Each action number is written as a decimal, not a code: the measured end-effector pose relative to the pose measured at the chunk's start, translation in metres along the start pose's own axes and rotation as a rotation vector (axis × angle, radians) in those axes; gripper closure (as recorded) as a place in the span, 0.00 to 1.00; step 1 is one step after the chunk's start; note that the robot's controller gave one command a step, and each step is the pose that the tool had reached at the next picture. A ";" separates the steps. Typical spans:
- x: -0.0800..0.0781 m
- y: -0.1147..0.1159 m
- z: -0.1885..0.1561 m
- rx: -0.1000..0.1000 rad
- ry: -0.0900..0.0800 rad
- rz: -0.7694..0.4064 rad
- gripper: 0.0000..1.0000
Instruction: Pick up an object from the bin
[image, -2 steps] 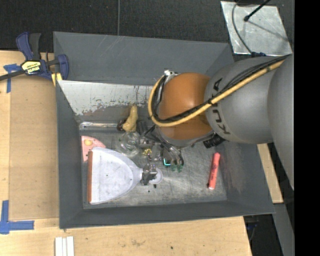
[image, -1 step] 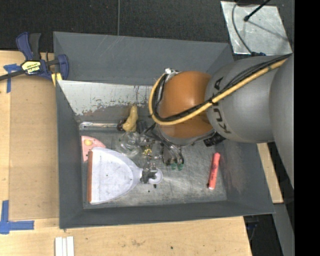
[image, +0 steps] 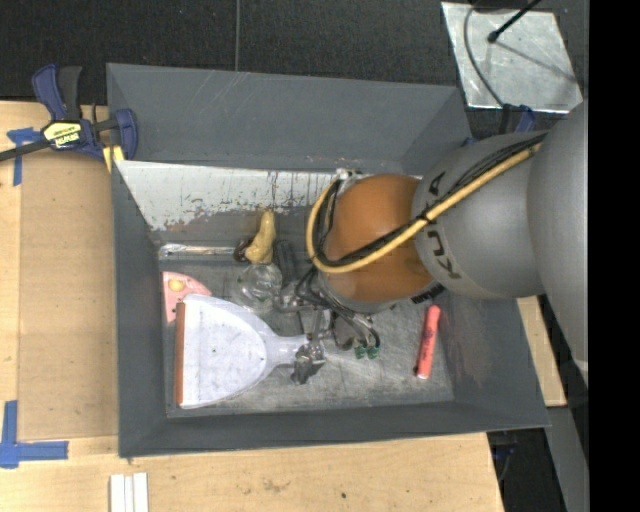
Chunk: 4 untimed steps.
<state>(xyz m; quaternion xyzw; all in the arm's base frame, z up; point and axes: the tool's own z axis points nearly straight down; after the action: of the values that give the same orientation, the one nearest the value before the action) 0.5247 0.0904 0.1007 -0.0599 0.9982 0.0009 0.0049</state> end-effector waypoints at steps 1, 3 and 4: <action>0.003 -0.010 0.007 0.001 0.011 -0.060 0.00; 0.019 -0.002 0.029 0.000 0.002 -0.100 0.00; 0.020 -0.004 0.025 -0.002 -0.015 -0.092 1.00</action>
Offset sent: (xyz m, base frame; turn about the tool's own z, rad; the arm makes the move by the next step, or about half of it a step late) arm -0.0081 -0.0172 -0.0007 -0.0280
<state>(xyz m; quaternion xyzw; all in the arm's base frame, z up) 0.5056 0.0843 0.0755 -0.1056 0.9943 0.0020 0.0125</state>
